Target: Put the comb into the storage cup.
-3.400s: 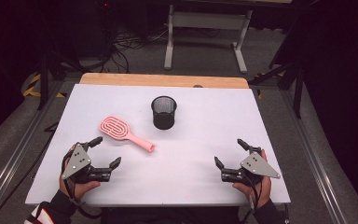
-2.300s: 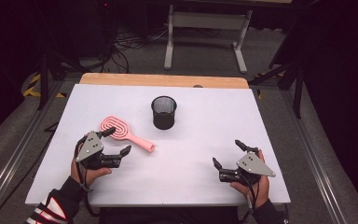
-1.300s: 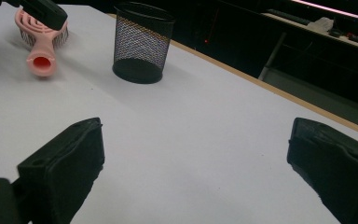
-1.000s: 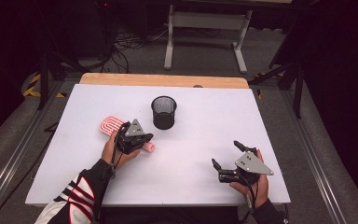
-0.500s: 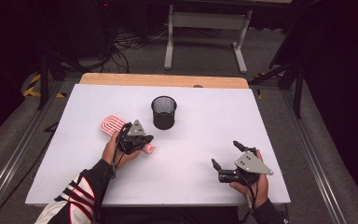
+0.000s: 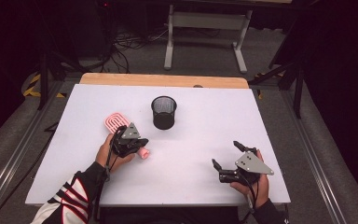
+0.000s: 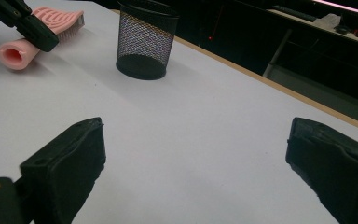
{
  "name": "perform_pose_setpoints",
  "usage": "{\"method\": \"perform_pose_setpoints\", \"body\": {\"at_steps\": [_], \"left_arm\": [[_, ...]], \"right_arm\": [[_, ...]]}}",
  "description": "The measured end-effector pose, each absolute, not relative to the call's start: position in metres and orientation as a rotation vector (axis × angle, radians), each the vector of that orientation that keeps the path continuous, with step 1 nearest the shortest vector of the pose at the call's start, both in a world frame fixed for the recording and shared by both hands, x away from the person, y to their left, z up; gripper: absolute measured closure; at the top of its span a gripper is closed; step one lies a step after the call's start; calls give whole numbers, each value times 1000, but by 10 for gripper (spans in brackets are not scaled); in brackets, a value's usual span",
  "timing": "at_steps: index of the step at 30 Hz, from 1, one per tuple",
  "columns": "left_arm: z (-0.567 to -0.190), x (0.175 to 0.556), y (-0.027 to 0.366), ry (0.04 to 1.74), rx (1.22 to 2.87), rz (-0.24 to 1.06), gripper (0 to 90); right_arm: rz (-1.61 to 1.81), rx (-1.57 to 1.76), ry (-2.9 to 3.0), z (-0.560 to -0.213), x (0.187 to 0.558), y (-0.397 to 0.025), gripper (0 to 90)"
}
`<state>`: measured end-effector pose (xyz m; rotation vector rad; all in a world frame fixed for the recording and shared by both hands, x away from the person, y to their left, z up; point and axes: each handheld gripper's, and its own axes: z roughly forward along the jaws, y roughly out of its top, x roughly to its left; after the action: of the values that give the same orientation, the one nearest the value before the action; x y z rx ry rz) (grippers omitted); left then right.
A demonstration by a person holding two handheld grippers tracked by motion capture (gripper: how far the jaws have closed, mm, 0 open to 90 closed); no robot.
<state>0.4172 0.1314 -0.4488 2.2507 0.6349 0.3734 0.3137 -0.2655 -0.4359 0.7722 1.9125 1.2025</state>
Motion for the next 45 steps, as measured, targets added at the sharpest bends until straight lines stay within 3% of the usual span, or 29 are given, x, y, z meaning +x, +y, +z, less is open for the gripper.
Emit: {"method": "perform_pose_setpoints", "body": {"at_steps": [45], "left_arm": [[-456, 380, 185, 702, 2280, 420, 877]], "right_arm": [[1189, 734, 1890, -432, 309, -269, 78]]}}
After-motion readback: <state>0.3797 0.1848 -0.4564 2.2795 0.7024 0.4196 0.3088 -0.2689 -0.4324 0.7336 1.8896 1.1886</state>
